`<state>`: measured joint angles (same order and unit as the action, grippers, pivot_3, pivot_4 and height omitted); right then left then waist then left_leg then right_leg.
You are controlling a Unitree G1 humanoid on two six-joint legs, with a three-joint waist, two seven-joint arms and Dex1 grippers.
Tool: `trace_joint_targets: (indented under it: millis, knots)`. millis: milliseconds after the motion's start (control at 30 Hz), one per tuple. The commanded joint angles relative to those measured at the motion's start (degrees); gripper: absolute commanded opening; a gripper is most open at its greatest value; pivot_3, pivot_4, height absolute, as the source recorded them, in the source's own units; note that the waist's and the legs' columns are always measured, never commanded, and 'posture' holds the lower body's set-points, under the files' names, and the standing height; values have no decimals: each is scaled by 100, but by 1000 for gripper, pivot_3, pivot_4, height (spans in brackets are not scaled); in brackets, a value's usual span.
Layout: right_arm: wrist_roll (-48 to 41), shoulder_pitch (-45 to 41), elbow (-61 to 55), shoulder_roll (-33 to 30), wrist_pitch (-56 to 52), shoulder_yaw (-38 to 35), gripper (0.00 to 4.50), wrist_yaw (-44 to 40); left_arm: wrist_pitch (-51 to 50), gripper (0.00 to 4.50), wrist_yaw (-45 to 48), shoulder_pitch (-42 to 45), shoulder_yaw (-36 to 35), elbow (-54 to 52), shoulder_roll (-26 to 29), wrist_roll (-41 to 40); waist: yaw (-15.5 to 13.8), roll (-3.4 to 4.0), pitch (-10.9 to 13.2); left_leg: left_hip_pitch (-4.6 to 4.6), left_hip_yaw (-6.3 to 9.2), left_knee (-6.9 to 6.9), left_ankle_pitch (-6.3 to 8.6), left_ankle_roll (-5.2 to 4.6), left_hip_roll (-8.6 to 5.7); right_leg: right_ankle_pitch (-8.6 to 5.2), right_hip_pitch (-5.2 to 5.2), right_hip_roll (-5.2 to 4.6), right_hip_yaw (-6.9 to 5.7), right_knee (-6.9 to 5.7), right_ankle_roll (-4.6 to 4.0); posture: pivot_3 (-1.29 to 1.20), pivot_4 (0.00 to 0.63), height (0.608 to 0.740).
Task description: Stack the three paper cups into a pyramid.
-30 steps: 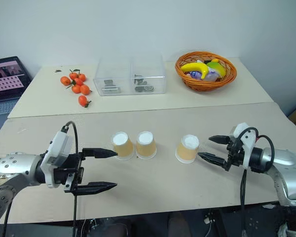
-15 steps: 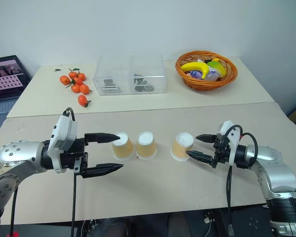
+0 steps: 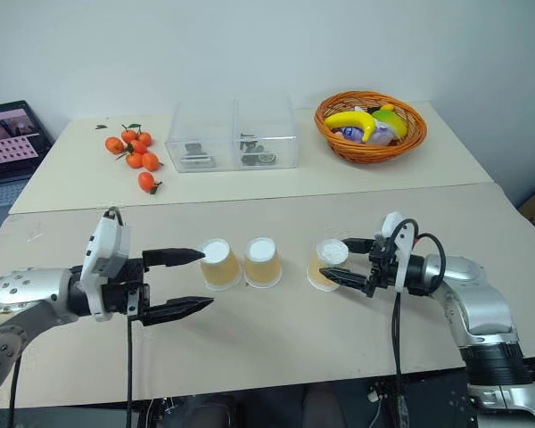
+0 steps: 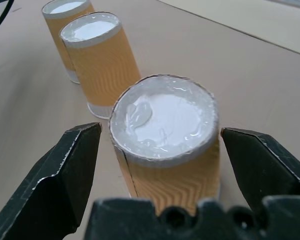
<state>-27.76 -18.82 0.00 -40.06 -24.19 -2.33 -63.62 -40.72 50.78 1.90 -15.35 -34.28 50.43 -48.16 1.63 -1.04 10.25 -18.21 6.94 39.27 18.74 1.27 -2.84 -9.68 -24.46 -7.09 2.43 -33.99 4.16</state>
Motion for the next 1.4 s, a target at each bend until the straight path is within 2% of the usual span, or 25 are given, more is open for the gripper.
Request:
trace_joint_targets:
  millis: [33, 133, 167, 300, 500, 700, 900, 1067, 1400]
  knots:
    - [64, -241, 123, 103, 212, -9, 3800, -4, 297, 4500, 106, -190, -415, 132, 55, 179, 1, 0, 0, 0, 0, 0, 0, 0, 1, 0, 0, 0, -1, 0, 0, 0, 150, 738]
    - [105, -445, 272, 180, 159, 38, 2847, 29, 398, 4500, 70, -375, -605, 229, -25, 268, 1, 0, 0, 0, 0, 0, 0, 0, 0, 0, 1, 0, -1, 0, 0, 0, 150, 738]
    - [158, -509, 334, 187, 205, 55, 2731, 40, 430, 4500, 50, -471, -662, 259, -67, 305, 1, 0, 0, 0, 0, 0, 0, 0, 0, 0, 0, 0, -1, 0, 0, 0, 150, 738]
    - [246, -833, 432, 109, 278, 1, 2731, 0, 562, 4500, 33, -792, -789, 261, -221, 378, 12, 1, 0, -4, 0, 0, 0, 0, 1, 0, -6, 0, -1, 1, -1, 0, 150, 738]
    - [117, -2096, 386, -78, 111, -35, 2731, -224, 722, 4500, 50, -1040, -774, 280, -366, 484, 71, 2, 2, -24, 0, -1, -2, 3, 2, 4, -37, 0, -1, -6, -6, 0, 150, 738]
    - [-523, -3092, -55, 344, -699, 295, 2731, -566, 872, 4500, 43, -1119, -733, 290, -507, 574, 86, 2, 1, -29, 0, -10, -2, 3, 15, 7, -50, 12, -2, -4, -15, 0, 150, 738]
    - [-577, -3300, -196, 669, -960, 629, 2731, -684, 1110, 4500, -44, -1063, -665, 279, -620, 764, 54, 2, 1, -60, 1, -10, -2, 4, 17, 15, -81, 12, -5, -4, -24, 0, 150, 738]
    - [-527, -3889, 308, 996, -1178, 935, 2731, -854, 1205, 4500, -88, -1016, -609, 325, -722, 824, 86, 3, 1, -78, 0, -10, -8, 15, 17, 21, -107, 12, -5, -6, -30, 0, 150, 738]
    - [-263, -4285, 757, 1258, -1418, 1508, 2731, -1228, 1259, 4500, -189, -857, -346, 355, -906, 915, 96, 3, 0, -114, 0, -10, -17, 30, 29, 35, -166, 25, -6, -13, -48, 0, 150, 738]
